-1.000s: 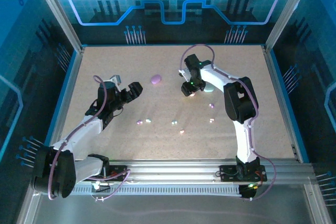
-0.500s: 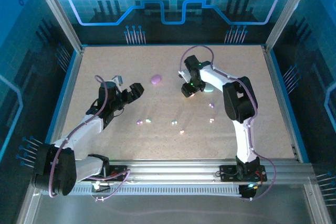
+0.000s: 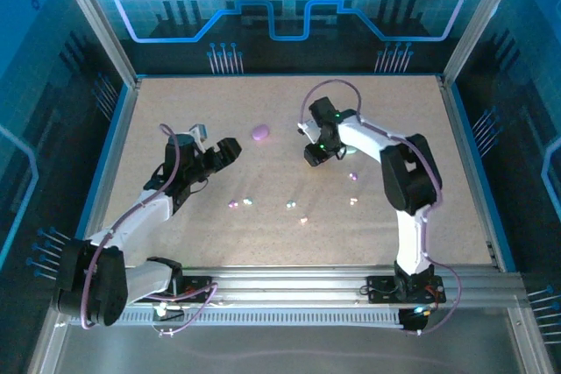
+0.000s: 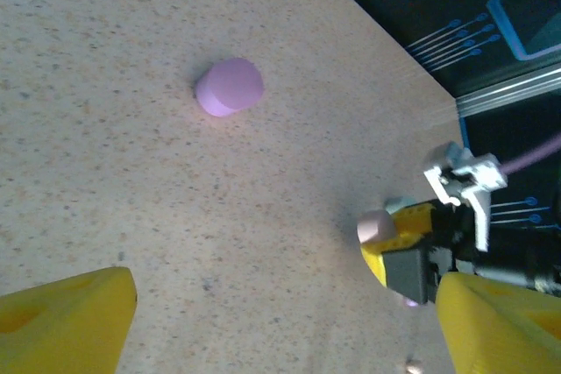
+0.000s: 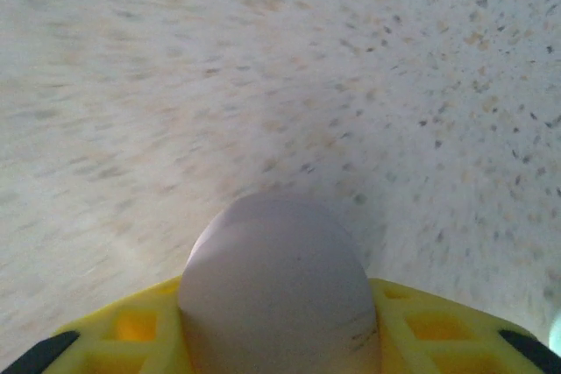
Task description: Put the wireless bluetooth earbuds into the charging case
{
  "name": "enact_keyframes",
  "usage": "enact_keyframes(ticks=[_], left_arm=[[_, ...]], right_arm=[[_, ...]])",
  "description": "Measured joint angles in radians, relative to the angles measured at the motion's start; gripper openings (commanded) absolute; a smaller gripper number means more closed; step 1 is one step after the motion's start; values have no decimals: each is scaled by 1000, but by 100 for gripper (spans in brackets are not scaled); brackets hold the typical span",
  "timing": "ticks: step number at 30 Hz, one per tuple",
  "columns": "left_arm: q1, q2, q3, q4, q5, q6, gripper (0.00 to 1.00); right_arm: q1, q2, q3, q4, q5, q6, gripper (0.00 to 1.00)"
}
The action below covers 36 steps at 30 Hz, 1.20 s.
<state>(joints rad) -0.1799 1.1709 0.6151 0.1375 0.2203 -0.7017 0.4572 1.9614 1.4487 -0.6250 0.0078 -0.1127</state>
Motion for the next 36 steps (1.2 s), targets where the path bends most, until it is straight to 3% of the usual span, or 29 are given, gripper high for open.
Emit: enact_keyframes(ticks=[8, 13, 22, 32, 36], left_arm=[[-109, -21, 109, -40, 66, -5, 82], [-230, -42, 218, -74, 101, 9, 76], [-452, -21, 369, -117, 122, 66, 70], [-556, 78, 455, -186, 117, 120, 62], [-575, 93, 478, -211, 112, 136, 53]], right_arm=[[85, -671, -380, 332, -115, 24, 28], [106, -924, -563, 488, -177, -28, 27], [140, -1025, -618, 496, -204, -84, 27], [164, -1036, -618, 496, -207, -110, 27], [168, -1036, -618, 496, -207, -117, 27]])
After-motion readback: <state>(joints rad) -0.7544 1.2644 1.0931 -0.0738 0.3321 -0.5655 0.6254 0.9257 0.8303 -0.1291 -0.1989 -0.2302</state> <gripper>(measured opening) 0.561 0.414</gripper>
